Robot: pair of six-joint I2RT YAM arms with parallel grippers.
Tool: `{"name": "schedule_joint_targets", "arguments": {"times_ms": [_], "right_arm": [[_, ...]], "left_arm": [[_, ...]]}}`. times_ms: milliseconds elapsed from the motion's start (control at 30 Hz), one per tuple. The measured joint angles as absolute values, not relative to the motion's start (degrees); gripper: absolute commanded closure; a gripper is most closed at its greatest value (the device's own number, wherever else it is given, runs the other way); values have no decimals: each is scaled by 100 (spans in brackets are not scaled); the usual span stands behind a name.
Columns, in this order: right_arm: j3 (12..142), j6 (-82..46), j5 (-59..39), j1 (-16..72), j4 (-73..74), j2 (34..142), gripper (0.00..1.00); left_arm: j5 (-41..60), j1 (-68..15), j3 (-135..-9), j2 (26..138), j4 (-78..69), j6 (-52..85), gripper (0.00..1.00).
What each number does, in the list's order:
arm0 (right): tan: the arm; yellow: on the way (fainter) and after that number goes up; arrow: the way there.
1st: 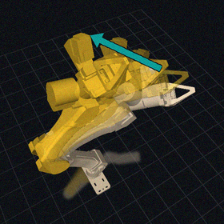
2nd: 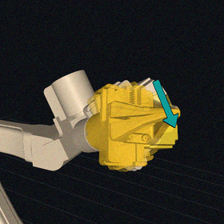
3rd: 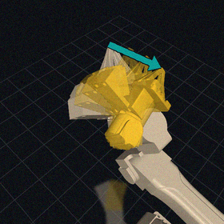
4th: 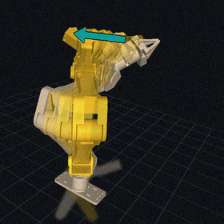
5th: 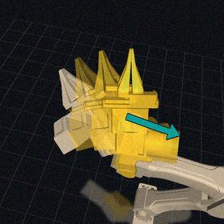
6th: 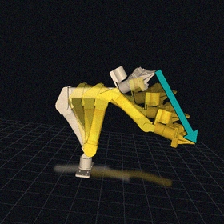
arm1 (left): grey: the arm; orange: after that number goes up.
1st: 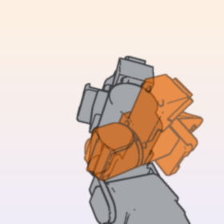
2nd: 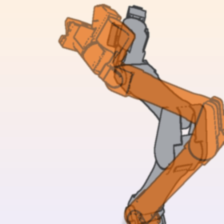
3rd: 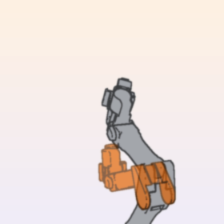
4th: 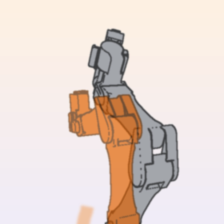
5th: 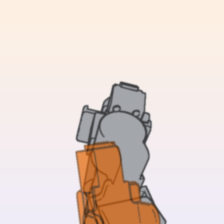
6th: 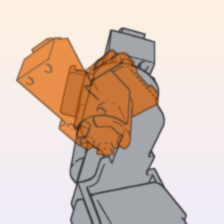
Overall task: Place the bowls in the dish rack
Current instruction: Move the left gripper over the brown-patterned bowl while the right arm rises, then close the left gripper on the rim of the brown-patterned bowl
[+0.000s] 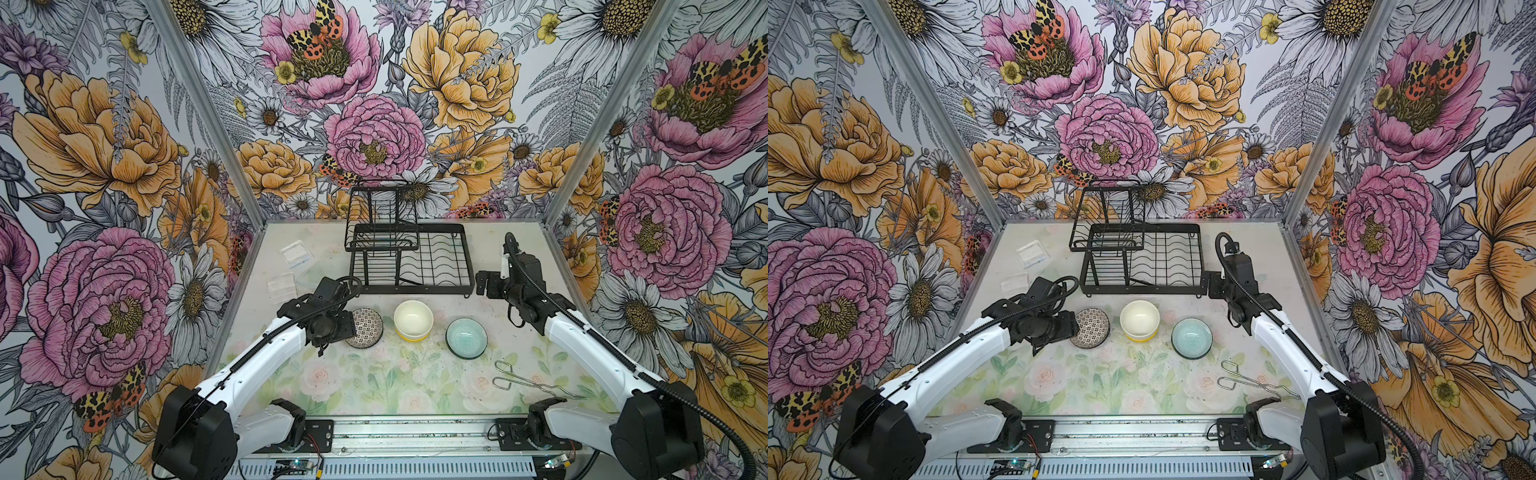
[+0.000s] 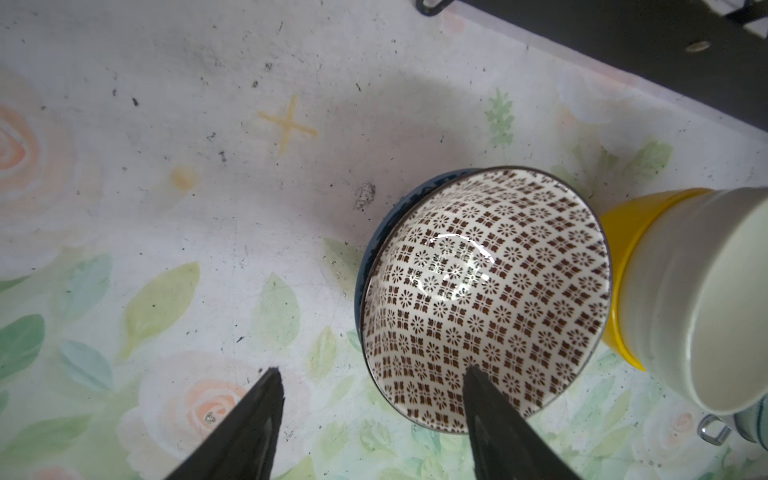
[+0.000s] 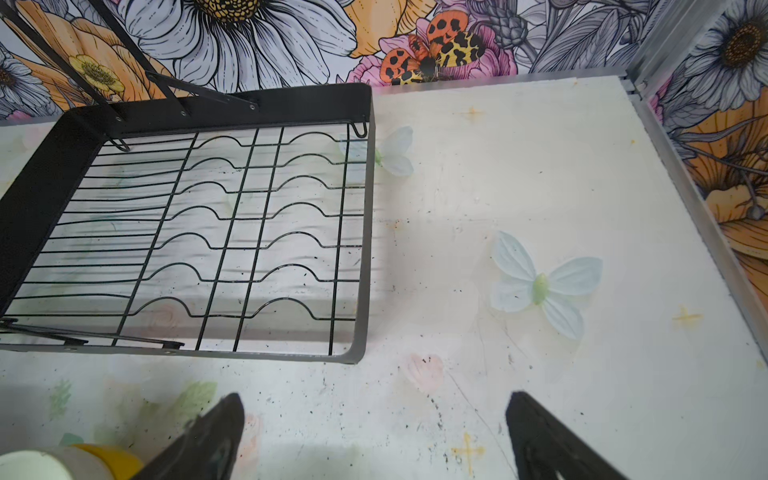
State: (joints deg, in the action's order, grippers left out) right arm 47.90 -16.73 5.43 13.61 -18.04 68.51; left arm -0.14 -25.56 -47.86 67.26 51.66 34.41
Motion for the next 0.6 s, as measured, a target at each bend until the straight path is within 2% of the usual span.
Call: {"name": "schedule_joint_targets", "arguments": {"times_ms": [67, 167, 433, 600], "right_arm": [[4790, -1673, 526, 1361, -1802, 6851, 1], [4790, -1675, 515, 1372, -1802, 6873, 0], [4783, -1717, 464, 1372, -1898, 6886, 0], [5325, -1828, 478, 1372, -2672, 7312, 1]], "left_arm": [[-10, -2556, -4781, 6740, 5146, 3430, 41], [32, -2558, -4757, 6757, 5059, 3420, 54], [117, -2565, -4633, 6954, 4928, 3422, 62], [187, -2539, -4624, 7078, 4849, 3393, 69]]}}
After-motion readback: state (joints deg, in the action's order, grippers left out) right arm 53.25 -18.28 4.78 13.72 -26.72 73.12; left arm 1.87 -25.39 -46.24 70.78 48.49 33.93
